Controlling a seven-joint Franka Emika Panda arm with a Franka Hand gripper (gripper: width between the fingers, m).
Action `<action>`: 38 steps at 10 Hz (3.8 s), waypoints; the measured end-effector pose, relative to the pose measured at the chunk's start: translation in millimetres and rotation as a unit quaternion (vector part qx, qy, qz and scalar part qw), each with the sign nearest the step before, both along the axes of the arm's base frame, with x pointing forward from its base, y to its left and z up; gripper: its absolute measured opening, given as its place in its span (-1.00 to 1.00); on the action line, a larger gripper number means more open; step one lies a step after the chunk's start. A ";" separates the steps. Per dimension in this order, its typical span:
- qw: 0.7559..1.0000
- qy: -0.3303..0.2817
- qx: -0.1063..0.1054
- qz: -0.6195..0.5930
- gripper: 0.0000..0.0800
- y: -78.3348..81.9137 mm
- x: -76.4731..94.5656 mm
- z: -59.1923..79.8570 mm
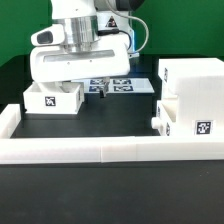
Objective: Assemble drawer
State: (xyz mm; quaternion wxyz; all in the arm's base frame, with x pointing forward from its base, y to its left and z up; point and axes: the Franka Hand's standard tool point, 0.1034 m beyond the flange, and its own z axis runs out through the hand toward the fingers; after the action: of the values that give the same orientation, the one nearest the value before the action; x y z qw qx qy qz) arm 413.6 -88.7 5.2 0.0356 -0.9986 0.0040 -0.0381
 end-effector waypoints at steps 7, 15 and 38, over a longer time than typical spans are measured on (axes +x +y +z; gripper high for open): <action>1.000 -0.005 -0.003 0.008 -0.89 -1.9 3.9 3.0; 0.987 0.018 0.011 0.160 -0.89 23.2 45.1 49.5; 0.683 -0.016 -0.027 0.730 -0.89 55.9 94.7 53.8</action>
Offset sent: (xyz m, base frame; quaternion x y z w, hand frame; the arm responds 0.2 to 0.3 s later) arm 0.0013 -0.0014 -0.0010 -0.0067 -0.0013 -0.0011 1.0000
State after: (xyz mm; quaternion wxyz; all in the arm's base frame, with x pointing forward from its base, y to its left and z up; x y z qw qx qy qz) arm 508.4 -32.8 59.0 0.0254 -0.6854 -0.7275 -0.0166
